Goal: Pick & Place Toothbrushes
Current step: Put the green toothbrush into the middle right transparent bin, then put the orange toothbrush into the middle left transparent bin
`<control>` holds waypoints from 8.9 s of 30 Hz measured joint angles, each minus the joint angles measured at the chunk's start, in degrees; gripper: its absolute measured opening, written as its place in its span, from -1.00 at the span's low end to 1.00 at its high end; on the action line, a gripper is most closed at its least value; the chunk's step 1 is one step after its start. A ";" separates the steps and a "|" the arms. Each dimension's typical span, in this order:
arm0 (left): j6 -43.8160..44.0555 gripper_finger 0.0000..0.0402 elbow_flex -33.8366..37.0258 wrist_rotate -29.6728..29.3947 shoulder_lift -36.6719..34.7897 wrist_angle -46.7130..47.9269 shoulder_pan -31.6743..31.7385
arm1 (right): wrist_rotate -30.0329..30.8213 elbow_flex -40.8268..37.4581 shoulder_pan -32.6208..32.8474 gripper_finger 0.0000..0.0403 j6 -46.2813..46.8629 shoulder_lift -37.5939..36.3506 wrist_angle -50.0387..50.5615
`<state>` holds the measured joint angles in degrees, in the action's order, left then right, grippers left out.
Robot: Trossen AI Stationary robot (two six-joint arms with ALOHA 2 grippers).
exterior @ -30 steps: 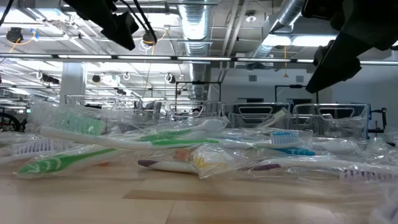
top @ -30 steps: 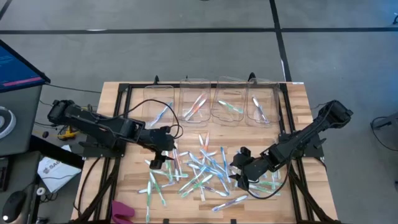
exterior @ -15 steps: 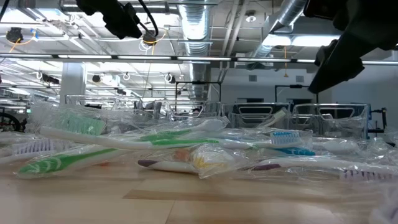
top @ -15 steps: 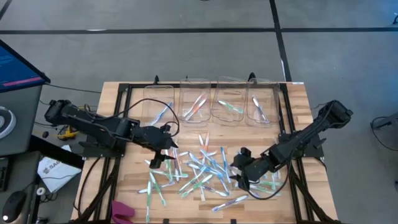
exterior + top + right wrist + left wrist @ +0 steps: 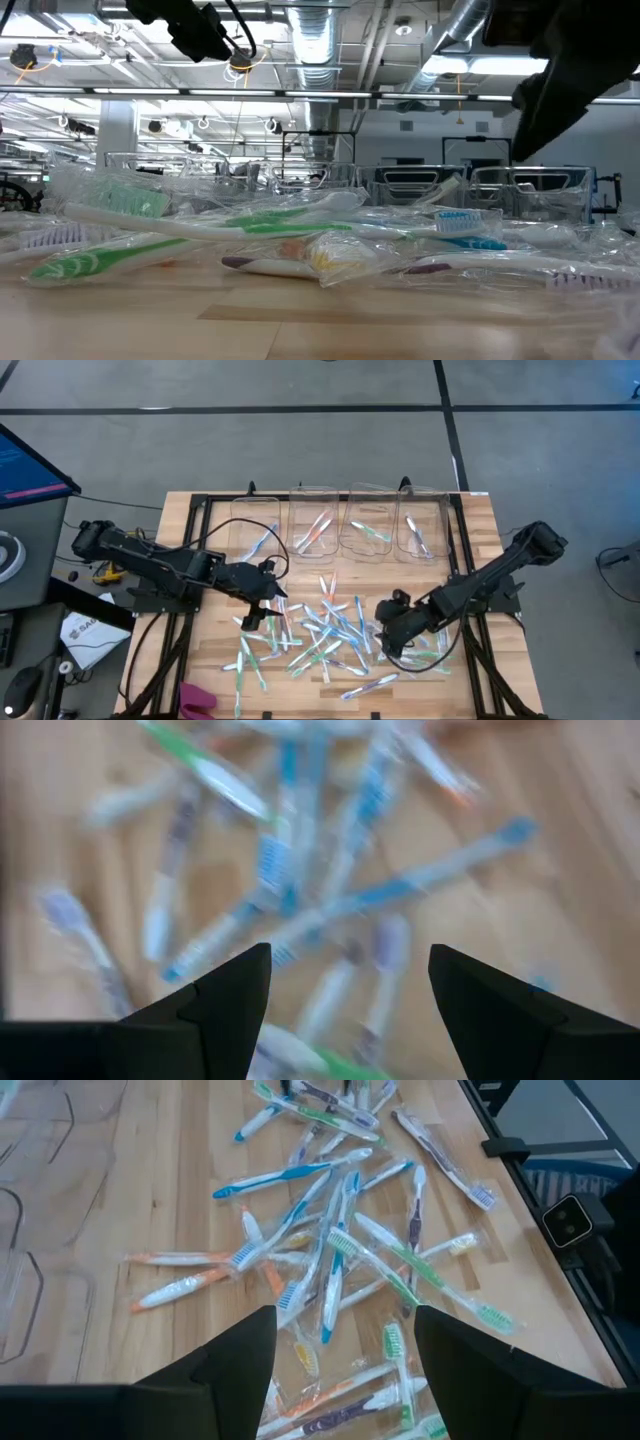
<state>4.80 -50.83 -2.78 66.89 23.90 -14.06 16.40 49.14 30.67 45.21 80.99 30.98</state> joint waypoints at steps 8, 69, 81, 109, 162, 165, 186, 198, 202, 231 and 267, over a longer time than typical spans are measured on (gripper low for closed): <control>-0.50 0.16 0.00 -0.03 0.00 0.00 -0.02 | -0.10 5.18 -1.22 0.32 13.54 -0.04 21.80; -1.53 0.16 6.05 -0.03 0.00 -7.80 -0.02 | -17.37 -6.38 0.74 0.32 58.83 0.00 32.83; -1.53 0.16 6.05 -0.03 0.00 -8.17 0.00 | -16.58 -11.16 0.66 0.32 58.29 -0.02 28.69; -1.55 0.16 6.05 0.00 0.00 -8.61 0.00 | -16.49 -15.45 0.66 0.21 59.39 -0.13 19.72; -6.05 0.16 15.72 -5.78 0.00 -30.99 0.24 | 13.07 14.97 -6.06 -0.93 16.33 0.07 26.61; -6.05 0.16 15.72 -5.77 0.00 -31.06 0.24 | 14.16 18.06 -9.27 -0.92 9.91 0.06 26.63; -6.05 0.16 15.72 -5.73 0.00 -31.39 0.26 | -7.99 30.75 -49.84 -0.91 -20.81 0.88 26.00; -6.08 0.16 15.72 -5.73 0.00 -31.41 0.26 | -18.28 30.74 -61.08 -0.91 -24.50 13.97 19.00; -6.08 0.16 15.72 -5.71 0.00 -31.39 0.25 | -18.09 30.74 -62.18 -0.88 -23.28 18.71 19.03; -7.46 0.16 17.14 0.41 0.02 -31.46 -0.35 | -16.59 50.43 -46.83 0.12 -15.68 12.56 49.91; -7.10 0.16 21.84 5.68 0.00 -31.36 -2.20 | 24.69 24.18 13.88 0.10 41.88 13.28 59.06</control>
<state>-2.30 -28.99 2.90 66.89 -7.46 -16.27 41.08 73.32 44.55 87.09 94.27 90.04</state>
